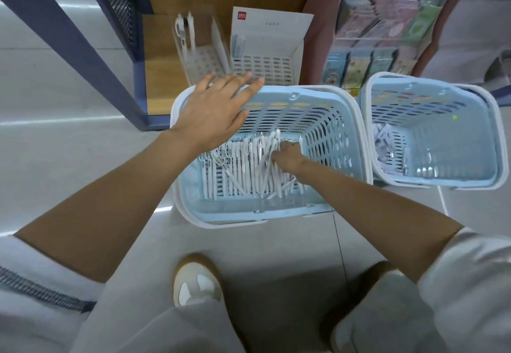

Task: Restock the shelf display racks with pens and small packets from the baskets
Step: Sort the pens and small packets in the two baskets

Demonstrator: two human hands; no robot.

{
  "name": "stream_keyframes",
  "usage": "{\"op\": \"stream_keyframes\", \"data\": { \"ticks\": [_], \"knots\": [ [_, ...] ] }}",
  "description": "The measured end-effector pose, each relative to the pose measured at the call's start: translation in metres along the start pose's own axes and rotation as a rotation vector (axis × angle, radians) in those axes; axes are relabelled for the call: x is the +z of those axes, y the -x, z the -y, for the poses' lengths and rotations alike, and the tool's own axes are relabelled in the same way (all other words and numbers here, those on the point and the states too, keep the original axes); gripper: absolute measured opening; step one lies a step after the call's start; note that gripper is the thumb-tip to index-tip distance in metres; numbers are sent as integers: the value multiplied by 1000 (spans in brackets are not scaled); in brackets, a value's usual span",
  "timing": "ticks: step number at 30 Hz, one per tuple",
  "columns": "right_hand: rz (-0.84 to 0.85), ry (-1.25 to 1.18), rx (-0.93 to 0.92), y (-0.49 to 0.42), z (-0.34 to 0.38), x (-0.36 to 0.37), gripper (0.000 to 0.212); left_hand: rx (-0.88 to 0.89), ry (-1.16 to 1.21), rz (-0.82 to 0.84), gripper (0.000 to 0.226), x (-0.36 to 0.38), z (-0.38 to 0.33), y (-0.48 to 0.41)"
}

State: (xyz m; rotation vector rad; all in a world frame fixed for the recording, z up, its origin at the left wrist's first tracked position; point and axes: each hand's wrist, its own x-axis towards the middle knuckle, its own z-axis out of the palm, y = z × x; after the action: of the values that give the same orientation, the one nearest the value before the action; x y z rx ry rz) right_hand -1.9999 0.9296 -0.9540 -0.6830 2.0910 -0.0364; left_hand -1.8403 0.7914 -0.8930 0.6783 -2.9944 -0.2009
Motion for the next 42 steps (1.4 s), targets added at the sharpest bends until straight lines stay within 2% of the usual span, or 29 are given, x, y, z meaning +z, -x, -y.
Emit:
{"op": "stream_keyframes", "data": {
  "ticks": [3, 5, 7, 9, 13, 15, 18, 21, 24, 29, 32, 37, 40, 42],
  "knots": [
    [24, -81, 19, 3, 16, 12, 54, 2, 0, 0, 56, 0, 0, 0],
    [109, -284, -36, 5, 19, 13, 34, 0, -3, 2, 57, 0, 0, 0],
    [186, -310, -138, 8, 15, 5, 11, -5, -1, 14, 59, 0, 0, 0],
    [206, -339, -207, 8, 7, -8, 19, -3, 5, 13, 59, 0, 0, 0],
    [31, -348, -254, 2, -6, -13, 35, -11, 17, -15, 55, 2, -1, 0],
    [116, -273, -293, -1, -4, 0, 39, -14, 13, -25, 55, 1, -3, 0],
    [207, -180, -325, -2, 3, 12, 38, -23, 21, -29, 54, 1, -4, 0],
    [171, -222, -349, 1, 5, -5, 36, -33, 39, -31, 51, -1, -6, -2],
    [48, -240, -456, 5, 7, -36, 28, -41, 78, -38, 52, -7, -12, -9],
    [200, -364, -627, 36, 6, -105, 19, -27, 128, -113, 48, -26, -35, -45],
    [171, -496, -679, 48, -11, -152, 20, -12, 138, -144, 48, -32, -56, -72],
    [-101, -857, -523, 33, -75, -208, 16, 57, 252, -148, 45, -19, -119, -108],
    [-194, -804, -388, 19, -127, -215, 20, 192, 216, -52, 51, -6, -152, -128],
    [-185, -650, -315, 5, -162, -215, 18, 229, 173, 6, 59, 1, -171, -143]
  ]
}}
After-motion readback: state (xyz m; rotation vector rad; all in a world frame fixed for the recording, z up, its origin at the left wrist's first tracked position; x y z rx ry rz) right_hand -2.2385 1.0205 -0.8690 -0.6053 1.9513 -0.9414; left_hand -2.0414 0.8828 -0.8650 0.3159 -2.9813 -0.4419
